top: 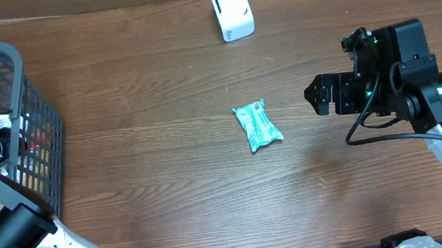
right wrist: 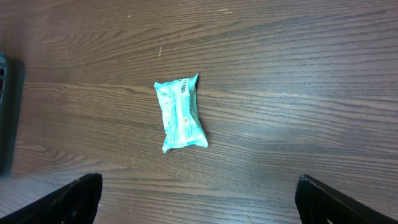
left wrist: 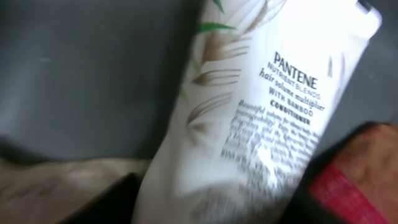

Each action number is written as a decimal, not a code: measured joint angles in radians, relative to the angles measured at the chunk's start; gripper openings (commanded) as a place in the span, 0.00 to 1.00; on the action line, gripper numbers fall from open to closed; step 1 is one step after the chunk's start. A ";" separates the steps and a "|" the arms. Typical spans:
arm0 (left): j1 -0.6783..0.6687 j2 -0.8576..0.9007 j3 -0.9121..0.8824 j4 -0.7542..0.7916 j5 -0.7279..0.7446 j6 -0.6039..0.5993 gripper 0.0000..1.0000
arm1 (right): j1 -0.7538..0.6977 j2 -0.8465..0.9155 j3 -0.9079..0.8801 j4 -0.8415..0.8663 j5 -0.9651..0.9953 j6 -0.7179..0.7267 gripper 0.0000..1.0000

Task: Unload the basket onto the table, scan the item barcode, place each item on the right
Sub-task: 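Place the white Pantene tube beside the green packet and release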

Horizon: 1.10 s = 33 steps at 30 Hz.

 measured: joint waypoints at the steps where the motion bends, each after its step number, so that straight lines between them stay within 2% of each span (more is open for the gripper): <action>1: 0.000 0.002 0.006 -0.006 0.007 0.001 0.04 | 0.000 0.000 0.000 -0.001 0.000 0.000 1.00; 10: -0.003 -0.002 0.028 -0.022 0.010 -0.007 0.04 | 0.000 0.000 0.000 0.002 0.001 0.000 1.00; 19: 0.000 -0.026 0.106 -0.158 0.002 -0.142 0.04 | 0.000 0.000 0.000 0.003 0.001 0.000 1.00; 23: 0.000 -0.118 0.156 -0.192 0.041 -0.206 0.04 | 0.000 0.000 0.000 0.005 0.000 0.000 1.00; 33: 0.000 -0.604 0.251 -0.220 0.175 -0.400 0.04 | 0.000 0.000 0.000 0.006 0.000 0.000 1.00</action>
